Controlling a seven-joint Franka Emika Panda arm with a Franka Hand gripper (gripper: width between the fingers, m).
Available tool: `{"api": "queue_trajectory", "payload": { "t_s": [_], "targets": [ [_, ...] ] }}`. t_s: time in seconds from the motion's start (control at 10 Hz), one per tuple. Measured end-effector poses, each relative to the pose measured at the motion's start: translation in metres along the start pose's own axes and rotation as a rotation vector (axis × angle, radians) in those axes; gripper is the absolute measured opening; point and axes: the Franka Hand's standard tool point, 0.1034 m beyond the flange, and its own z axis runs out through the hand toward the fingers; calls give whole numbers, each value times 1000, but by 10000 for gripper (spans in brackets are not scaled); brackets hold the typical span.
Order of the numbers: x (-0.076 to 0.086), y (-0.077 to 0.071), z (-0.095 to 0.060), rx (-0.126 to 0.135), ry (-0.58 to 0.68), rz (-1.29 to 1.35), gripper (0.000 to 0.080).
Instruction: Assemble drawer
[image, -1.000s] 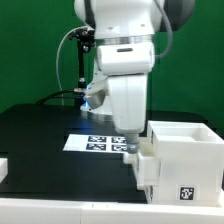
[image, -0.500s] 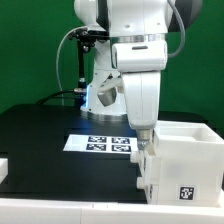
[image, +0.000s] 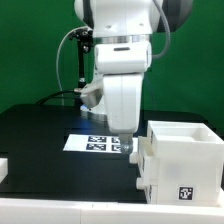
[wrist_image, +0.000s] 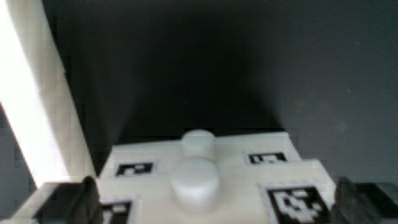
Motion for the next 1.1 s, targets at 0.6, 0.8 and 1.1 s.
{"api": "queue_trajectory", "payload": {
  "t_s": [0.6, 0.8, 1.1],
  "targets": [
    [26, -9, 14, -27, 14, 13, 649],
    [19, -10, 15, -23, 12, 10, 649],
    [3, -5, 5, -39, 4, 19, 649]
  ]
}}
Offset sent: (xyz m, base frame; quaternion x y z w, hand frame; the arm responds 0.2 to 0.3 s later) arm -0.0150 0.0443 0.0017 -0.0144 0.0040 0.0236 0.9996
